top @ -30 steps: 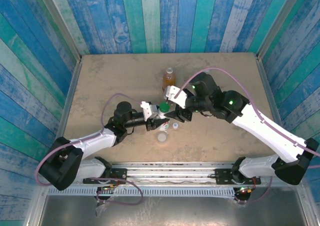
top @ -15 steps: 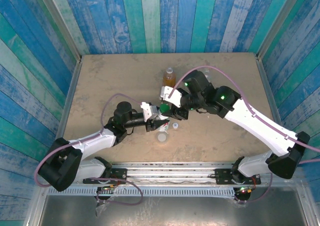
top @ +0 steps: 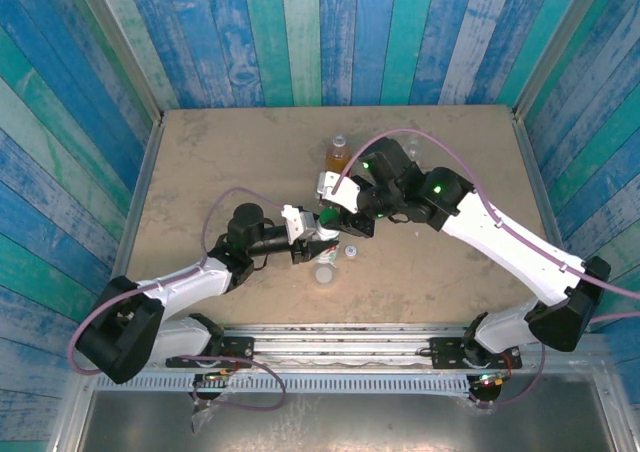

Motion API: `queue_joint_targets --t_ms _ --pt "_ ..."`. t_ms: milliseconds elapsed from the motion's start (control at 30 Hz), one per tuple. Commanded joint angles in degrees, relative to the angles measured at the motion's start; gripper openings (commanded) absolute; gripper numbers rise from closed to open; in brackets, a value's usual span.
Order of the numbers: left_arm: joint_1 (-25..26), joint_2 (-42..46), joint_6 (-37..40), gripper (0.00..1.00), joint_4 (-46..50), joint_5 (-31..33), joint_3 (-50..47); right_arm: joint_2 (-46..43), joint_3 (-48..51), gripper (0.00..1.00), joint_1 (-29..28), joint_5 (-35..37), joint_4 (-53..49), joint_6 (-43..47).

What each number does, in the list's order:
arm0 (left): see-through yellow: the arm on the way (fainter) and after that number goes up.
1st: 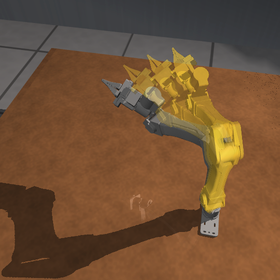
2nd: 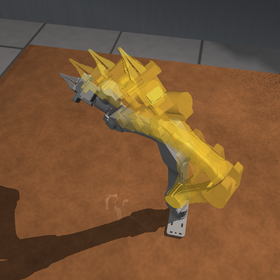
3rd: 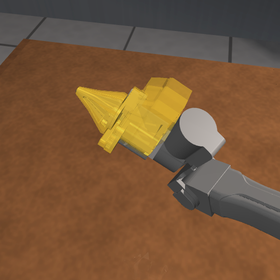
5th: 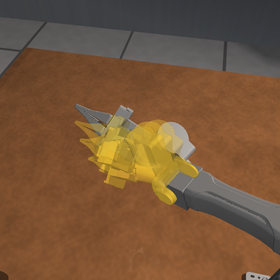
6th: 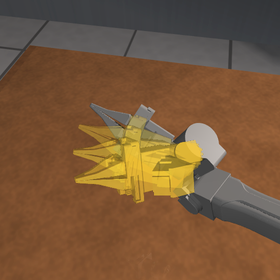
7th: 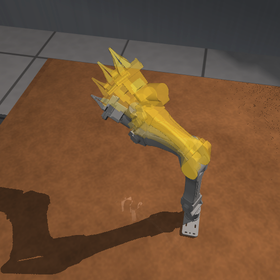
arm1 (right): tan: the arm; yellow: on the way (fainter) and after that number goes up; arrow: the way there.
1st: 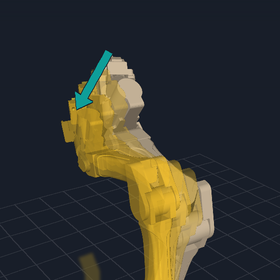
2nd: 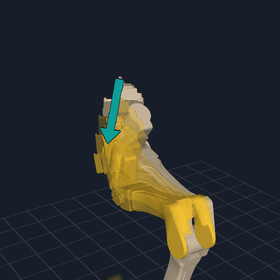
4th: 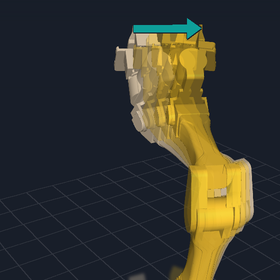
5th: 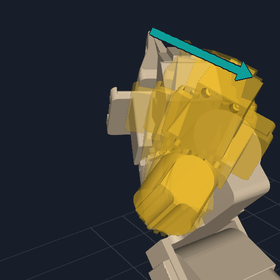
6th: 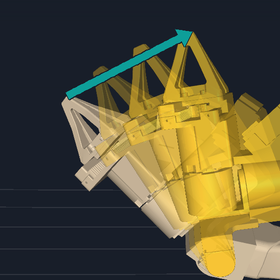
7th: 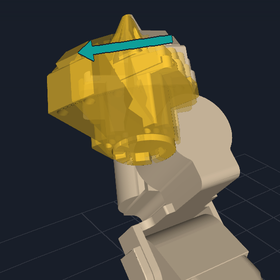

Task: Screw on the bottle caps

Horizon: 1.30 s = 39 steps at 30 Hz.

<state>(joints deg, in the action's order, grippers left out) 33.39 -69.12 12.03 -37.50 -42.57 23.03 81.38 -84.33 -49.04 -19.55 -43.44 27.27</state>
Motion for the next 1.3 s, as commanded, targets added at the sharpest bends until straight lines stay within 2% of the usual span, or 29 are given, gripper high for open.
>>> queue_joint_targets --t_ms 0,300,867,1100,1267 --pt "0.19 2.49 0.62 0.55 0.23 -0.46 1.50 0.62 -1.18 0.45 0.13 -1.14 -2.01 0.62" --pt "0.19 2.33 0.46 0.55 0.14 -0.16 1.48 1.23 -1.36 0.37 0.06 -1.54 -2.56 0.20" --pt "0.19 2.94 -1.74 0.55 -3.45 3.53 1.39 0.09 1.02 0.39 0.08 0.79 -2.49 -5.31" --pt "0.19 2.68 -4.82 0.55 -7.95 5.25 0.31 0.08 1.36 0.40 0.10 1.18 -1.70 -6.18" --pt "0.17 2.41 -4.98 0.55 -7.80 5.79 1.33 0.95 0.93 0.42 0.00 -0.74 -1.45 -7.36"
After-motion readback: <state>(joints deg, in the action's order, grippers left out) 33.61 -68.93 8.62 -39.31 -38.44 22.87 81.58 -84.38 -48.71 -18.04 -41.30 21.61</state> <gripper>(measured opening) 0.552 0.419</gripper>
